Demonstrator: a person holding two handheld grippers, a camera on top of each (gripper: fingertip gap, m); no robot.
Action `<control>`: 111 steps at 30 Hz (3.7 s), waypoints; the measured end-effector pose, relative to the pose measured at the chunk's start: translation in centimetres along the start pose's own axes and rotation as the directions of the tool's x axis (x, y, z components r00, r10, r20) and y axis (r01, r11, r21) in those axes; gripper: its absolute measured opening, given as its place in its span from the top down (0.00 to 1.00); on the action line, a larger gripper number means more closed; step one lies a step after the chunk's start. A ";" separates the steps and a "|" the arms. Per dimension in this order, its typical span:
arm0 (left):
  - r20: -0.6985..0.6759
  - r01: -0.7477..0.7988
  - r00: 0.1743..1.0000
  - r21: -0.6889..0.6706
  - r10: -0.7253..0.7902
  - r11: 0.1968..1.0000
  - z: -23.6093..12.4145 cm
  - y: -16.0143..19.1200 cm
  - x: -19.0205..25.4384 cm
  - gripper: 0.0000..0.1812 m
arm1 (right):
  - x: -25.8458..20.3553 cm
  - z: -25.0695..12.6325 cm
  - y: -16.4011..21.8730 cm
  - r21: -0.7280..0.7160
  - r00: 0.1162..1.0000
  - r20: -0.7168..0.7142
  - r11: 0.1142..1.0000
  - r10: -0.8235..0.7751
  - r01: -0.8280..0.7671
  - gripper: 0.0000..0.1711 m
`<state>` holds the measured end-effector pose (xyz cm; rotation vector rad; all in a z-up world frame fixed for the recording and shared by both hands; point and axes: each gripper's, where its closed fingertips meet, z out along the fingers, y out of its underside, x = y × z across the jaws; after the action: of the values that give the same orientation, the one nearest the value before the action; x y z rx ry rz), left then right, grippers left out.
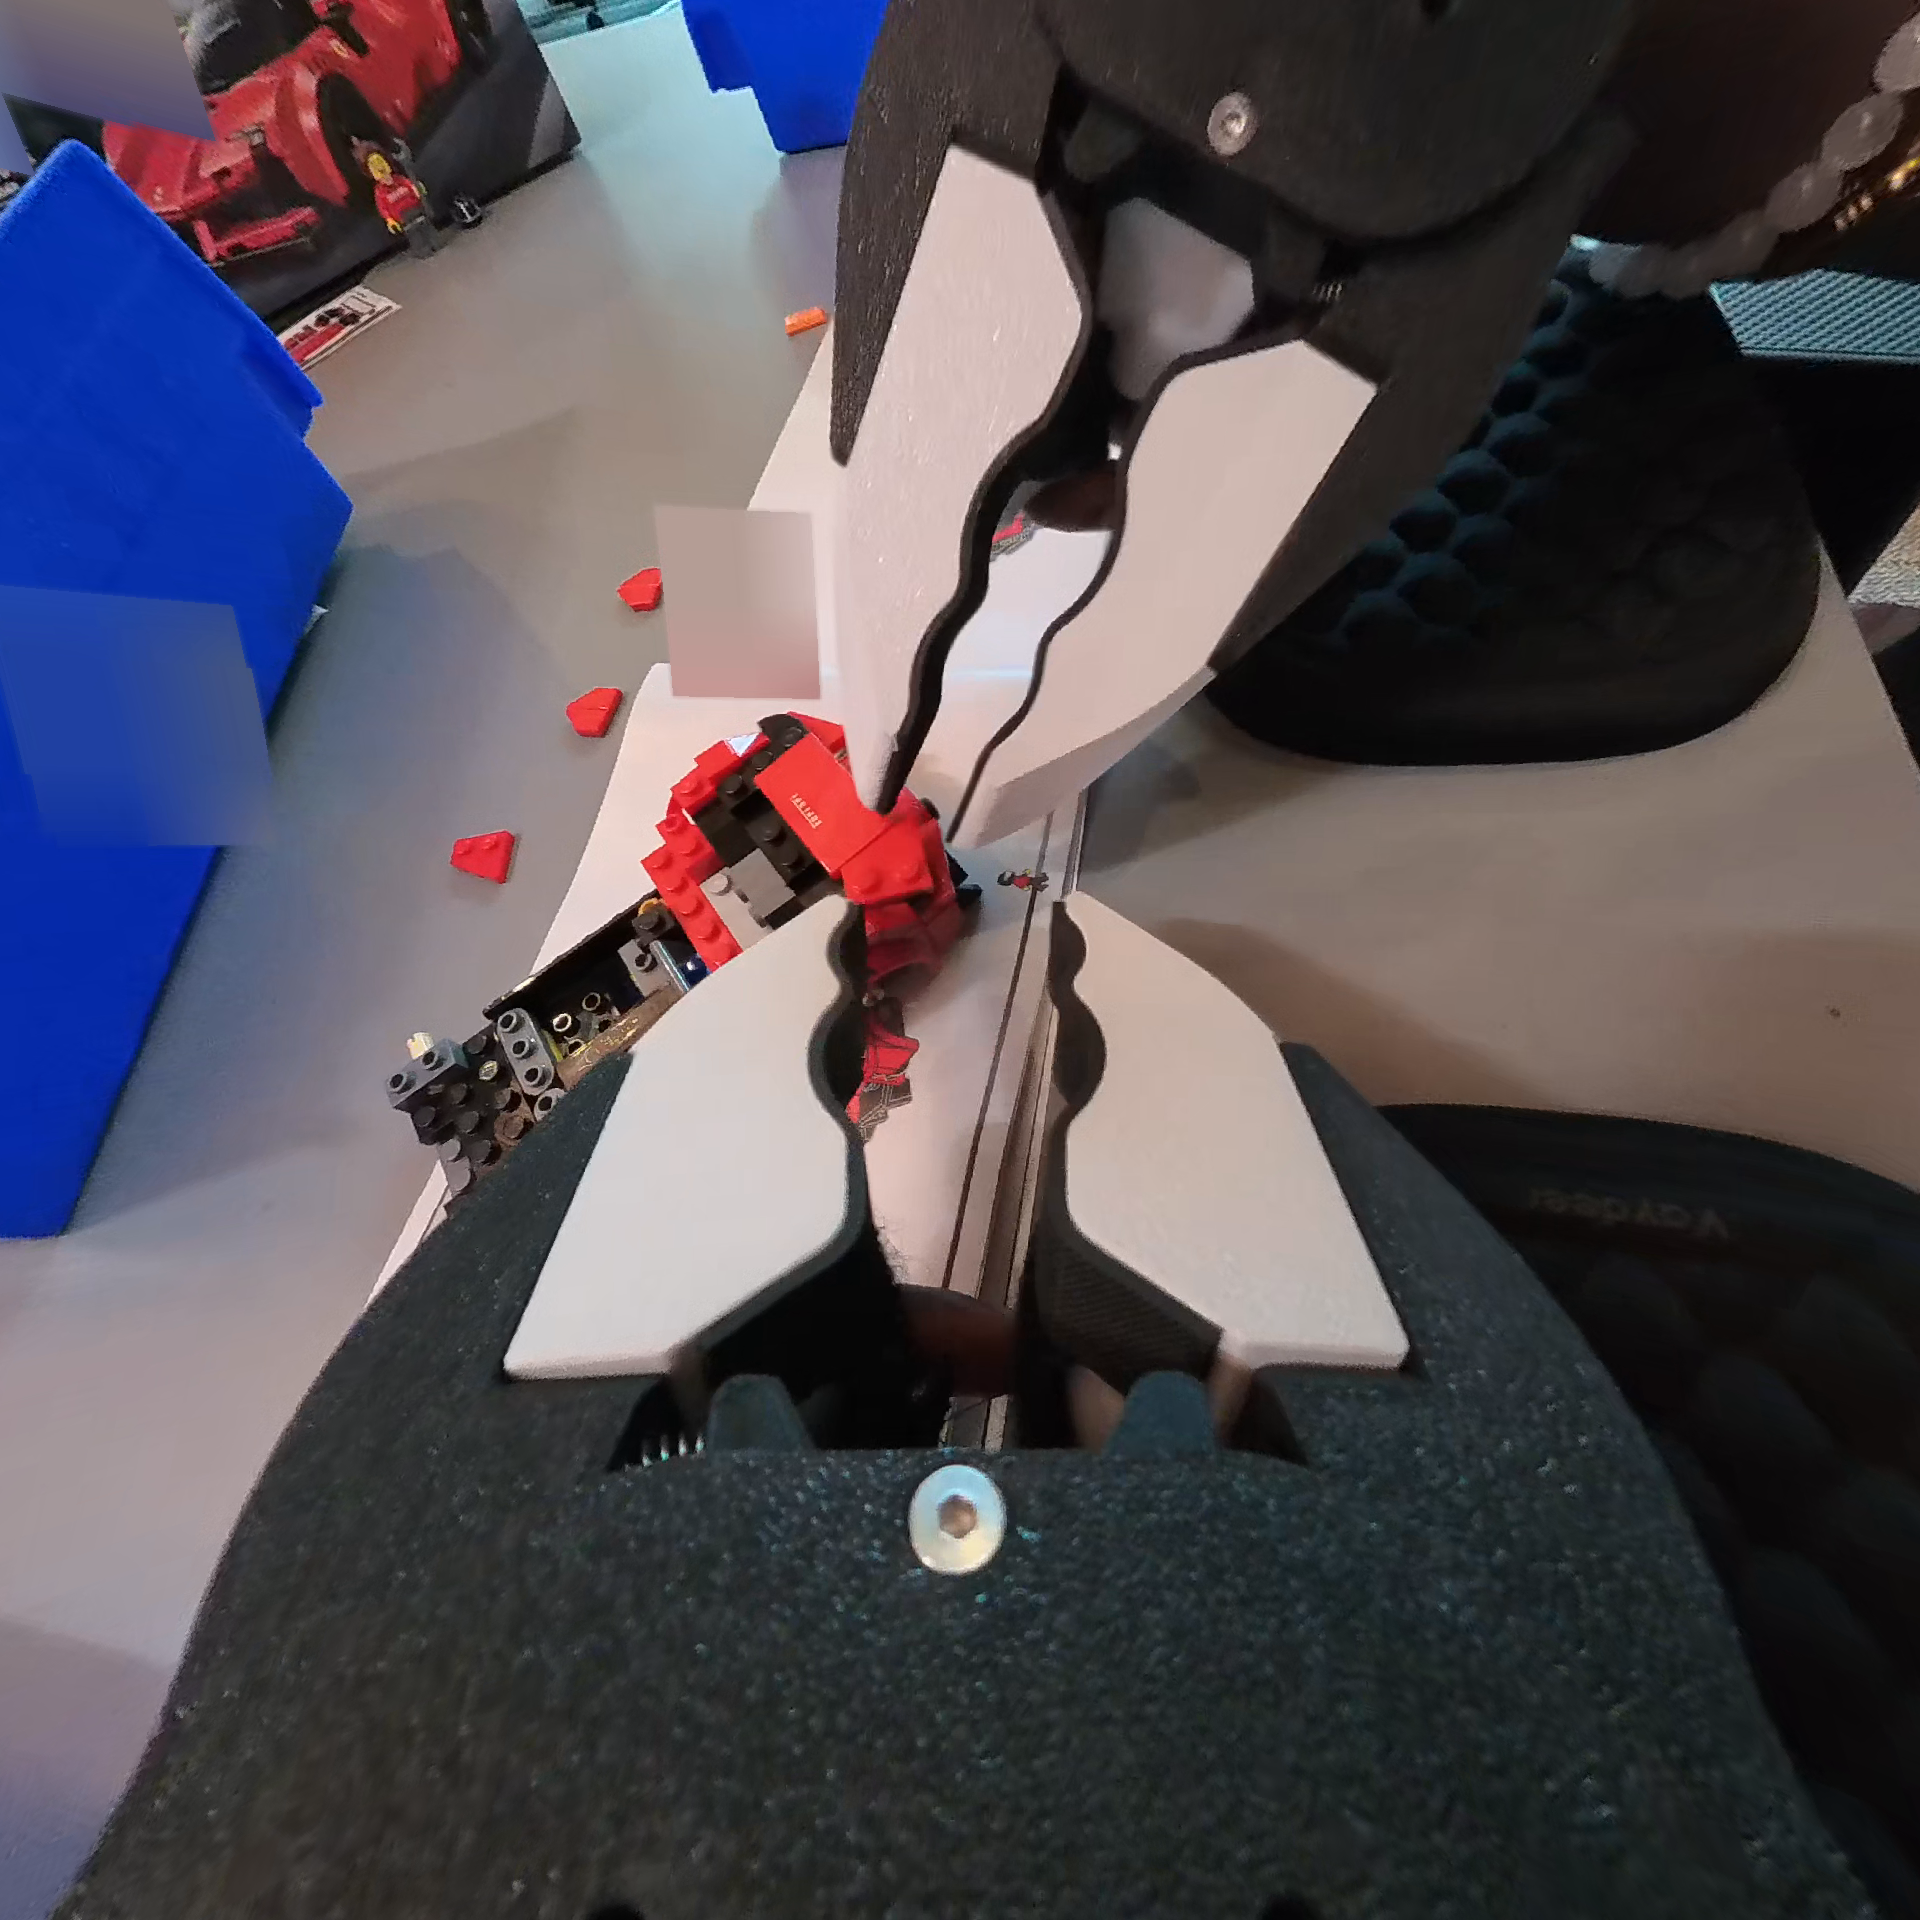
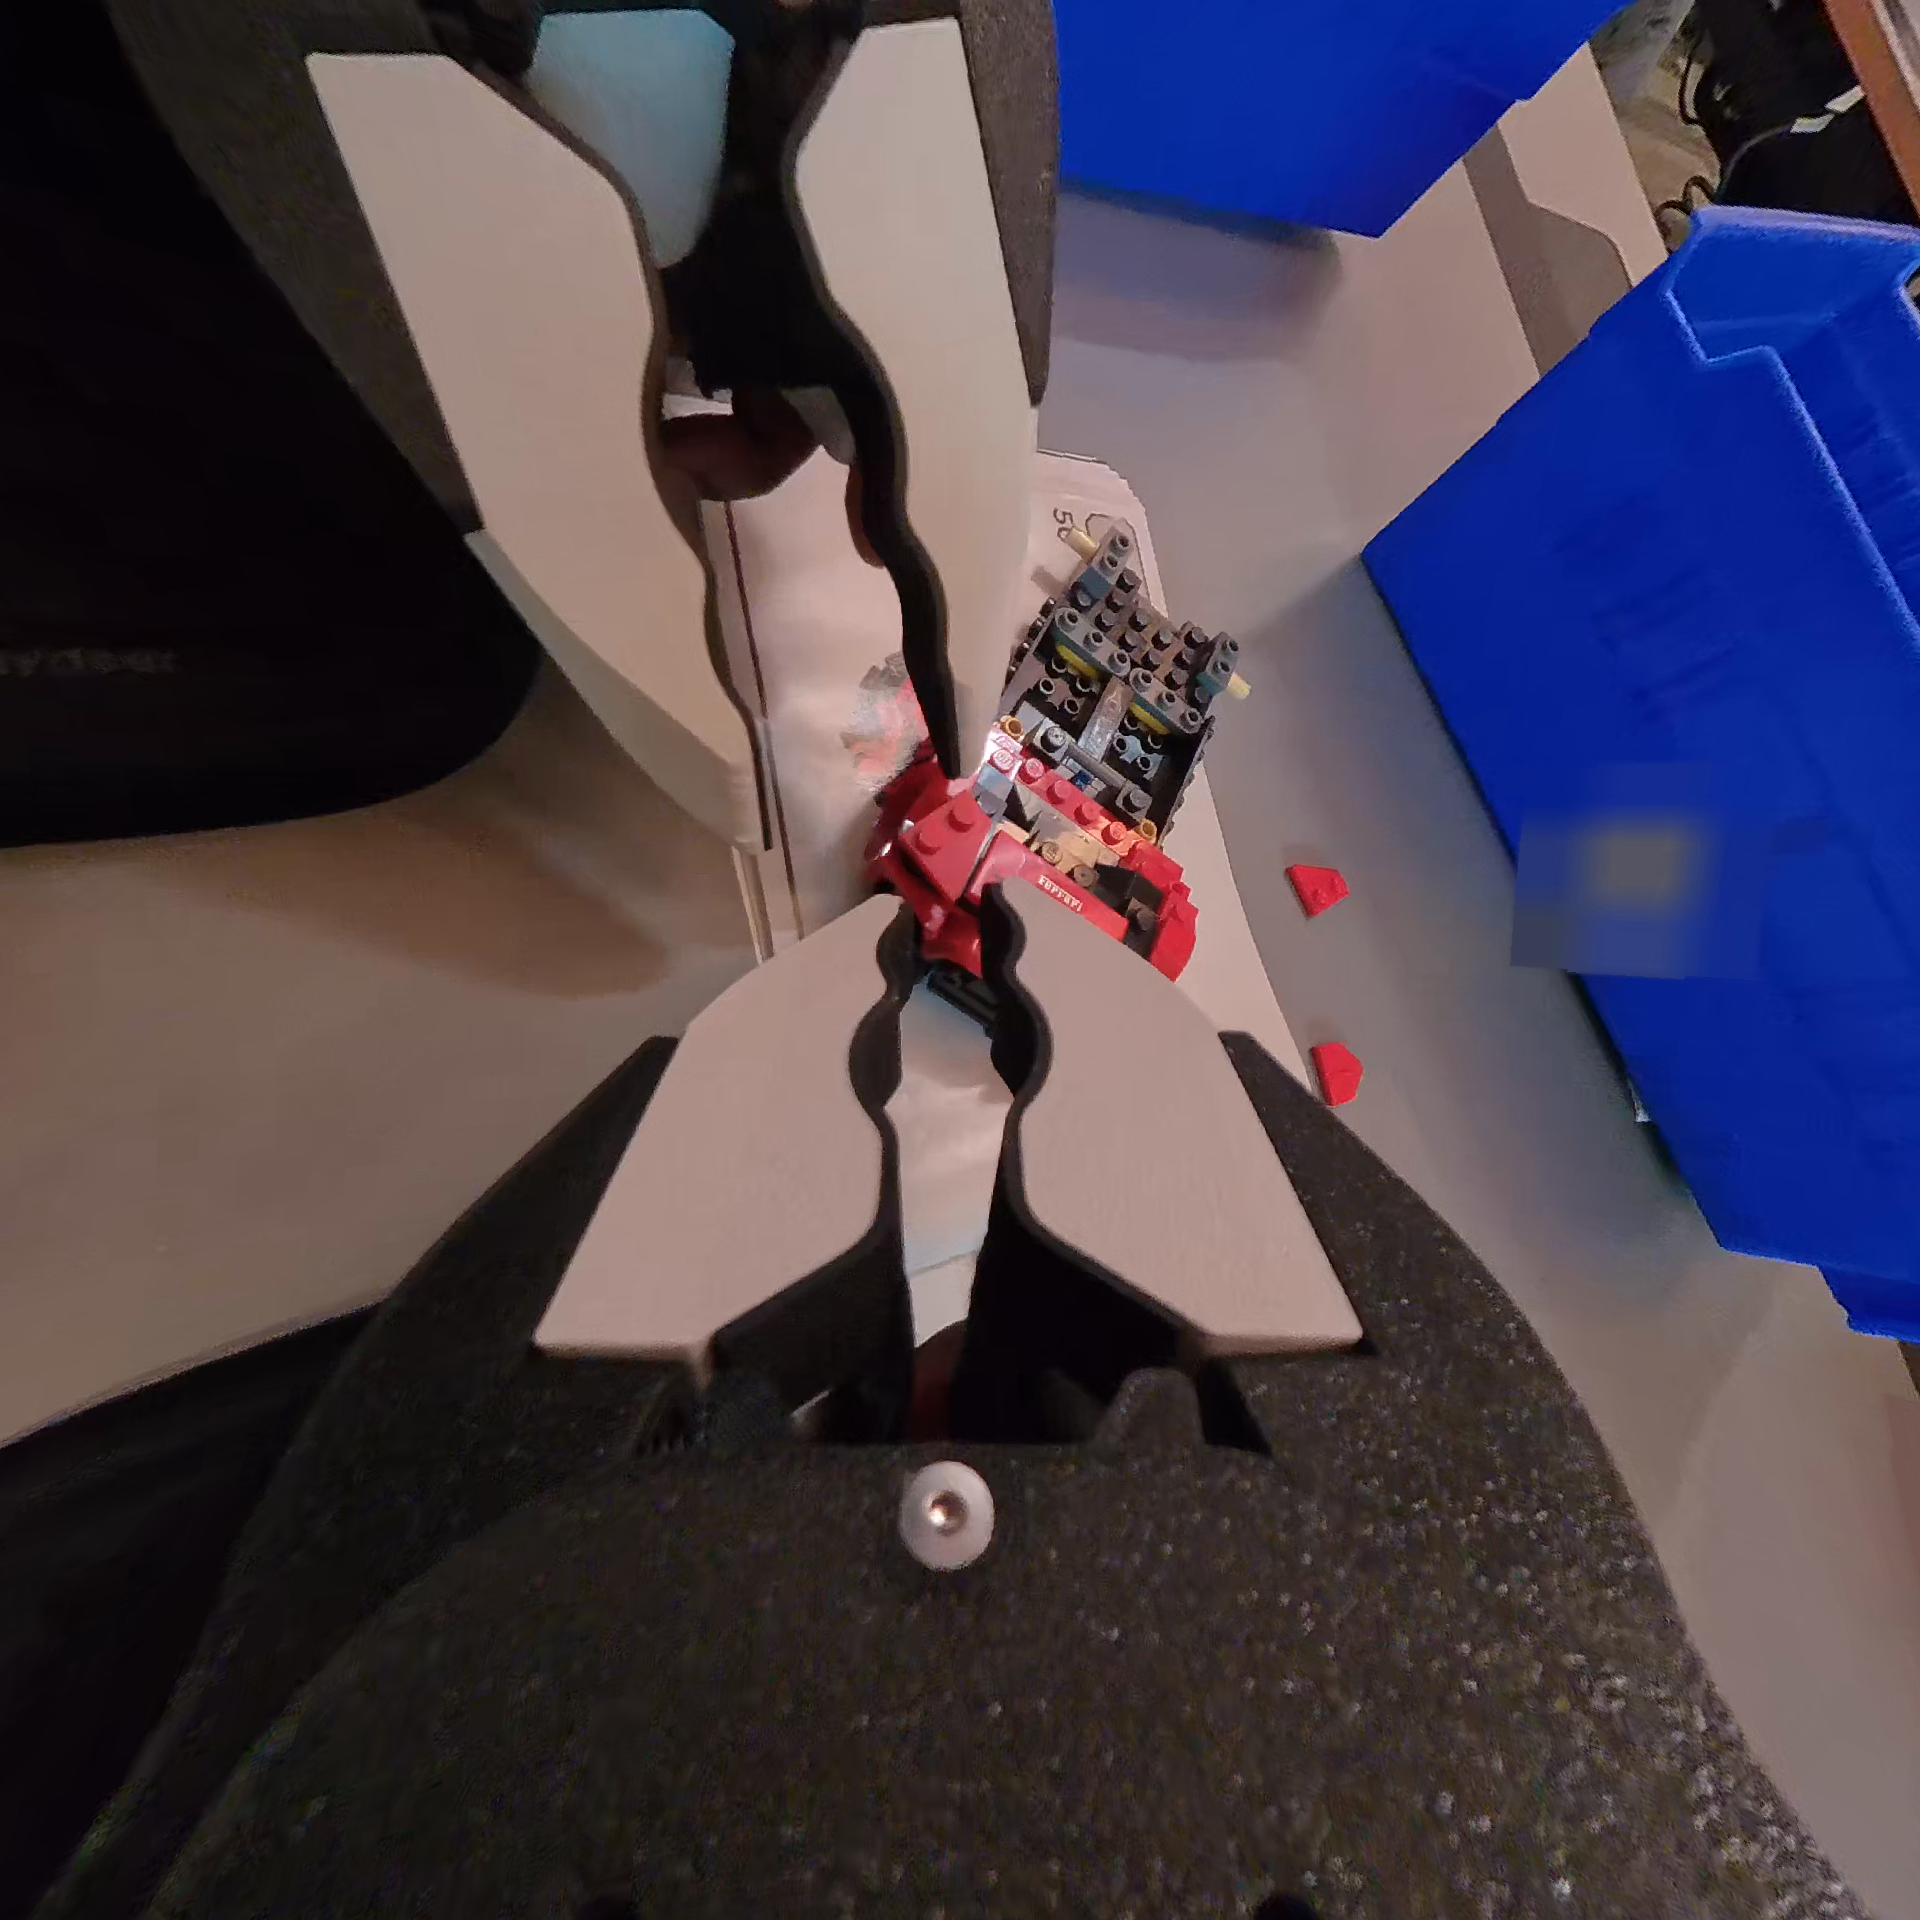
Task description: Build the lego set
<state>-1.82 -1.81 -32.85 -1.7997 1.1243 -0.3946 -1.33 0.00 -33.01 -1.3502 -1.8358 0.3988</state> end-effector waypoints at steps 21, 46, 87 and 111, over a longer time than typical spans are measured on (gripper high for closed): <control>-0.055 -0.023 0.998 -0.002 0.023 1.000 0.5 -0.1 1.1 0.82 | -0.2 -0.1 -0.2 -0.003 0.999 -0.046 1.000 -0.022 0.022 0.97; 0.019 -0.015 1.000 0.039 0.014 0.999 -0.2 -0.7 -0.2 0.82 | 6.7 -9.6 13.8 -0.087 0.908 -0.234 0.922 0.348 -0.376 0.97; 0.224 0.112 0.965 0.135 -0.140 0.985 -2.4 -1.2 -4.7 0.82 | 10.8 6.7 4.1 -0.172 0.879 0.233 0.907 0.417 -0.385 0.81; -0.407 0.708 0.705 0.353 -0.581 0.612 -5.2 -8.2 -2.3 0.91 | 1.6 -7.2 -8.1 0.378 0.845 0.235 0.847 -0.480 0.375 0.91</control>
<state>-2.26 -1.70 -22.90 -1.6569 0.3916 -1.2707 -1.35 -3.05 -22.54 -0.6416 -2.1625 0.6680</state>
